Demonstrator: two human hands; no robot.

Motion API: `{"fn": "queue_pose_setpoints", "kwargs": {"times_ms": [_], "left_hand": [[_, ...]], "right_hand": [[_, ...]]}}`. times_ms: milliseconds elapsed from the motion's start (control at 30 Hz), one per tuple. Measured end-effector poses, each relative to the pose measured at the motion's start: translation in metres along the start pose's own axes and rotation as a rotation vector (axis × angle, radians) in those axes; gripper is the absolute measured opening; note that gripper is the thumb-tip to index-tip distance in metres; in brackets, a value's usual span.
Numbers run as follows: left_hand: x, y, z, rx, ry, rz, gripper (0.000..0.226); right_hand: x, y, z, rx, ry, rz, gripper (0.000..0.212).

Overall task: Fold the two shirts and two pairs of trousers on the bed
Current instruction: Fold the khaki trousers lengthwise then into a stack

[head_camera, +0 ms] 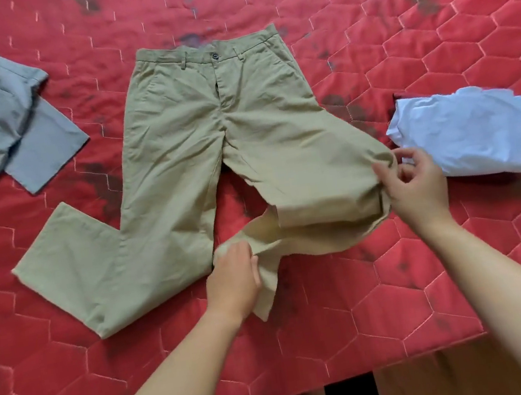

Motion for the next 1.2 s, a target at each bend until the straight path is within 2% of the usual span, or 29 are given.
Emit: {"fn": "queue_pose_setpoints", "kwargs": {"times_ms": [100,167,233,367,467,700,833,1000,1100,1200], "left_hand": [[0.014,-0.009,-0.032,-0.019,0.111,-0.081,0.013],[0.035,-0.015,-0.046,0.003,0.244,-0.091,0.021],[0.056,-0.015,-0.055,0.03,0.321,-0.024,0.032],[0.071,0.007,-0.054,-0.029,0.29,0.026,0.034],[0.065,0.033,-0.046,-0.08,0.238,0.02,0.033],[0.007,0.113,-0.038,-0.219,-0.092,0.011,0.032],[-0.021,0.175,-0.048,-0.385,-0.177,0.065,0.053],[-0.016,0.262,-0.06,-0.601,-0.019,0.061,0.083],[-0.009,0.287,-0.062,-0.565,0.052,0.044,0.068],[-0.017,0.285,-0.061,-0.338,-0.024,0.017,0.045]], "right_hand": [[0.001,0.017,-0.017,0.049,0.012,0.004,0.044],[0.013,0.003,-0.042,0.059,0.121,-0.23,0.062],[0.027,-0.022,-0.073,0.051,0.228,-0.475,0.07],[0.067,-0.053,-0.121,-0.05,0.418,-0.599,0.062],[0.108,-0.054,-0.138,-0.148,0.554,-0.571,0.056],[0.201,-0.029,-0.157,-0.269,0.73,-0.531,0.052],[0.255,-0.007,-0.177,-0.214,0.735,-0.468,0.049],[0.313,-0.007,-0.201,-0.114,0.585,-0.691,0.057],[0.326,-0.006,-0.209,-0.056,0.446,-0.633,0.05],[0.322,0.008,-0.211,-0.027,0.328,-0.321,0.028]]}}
Point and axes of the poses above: each hand's wrist, its own z-axis towards the middle knuckle, its own x-axis out of the palm, y = z × x, the point moved 6 cm from there along z, towards the middle knuckle, and after that the axes turned 2 degrees about x, right-handed, at the moved point
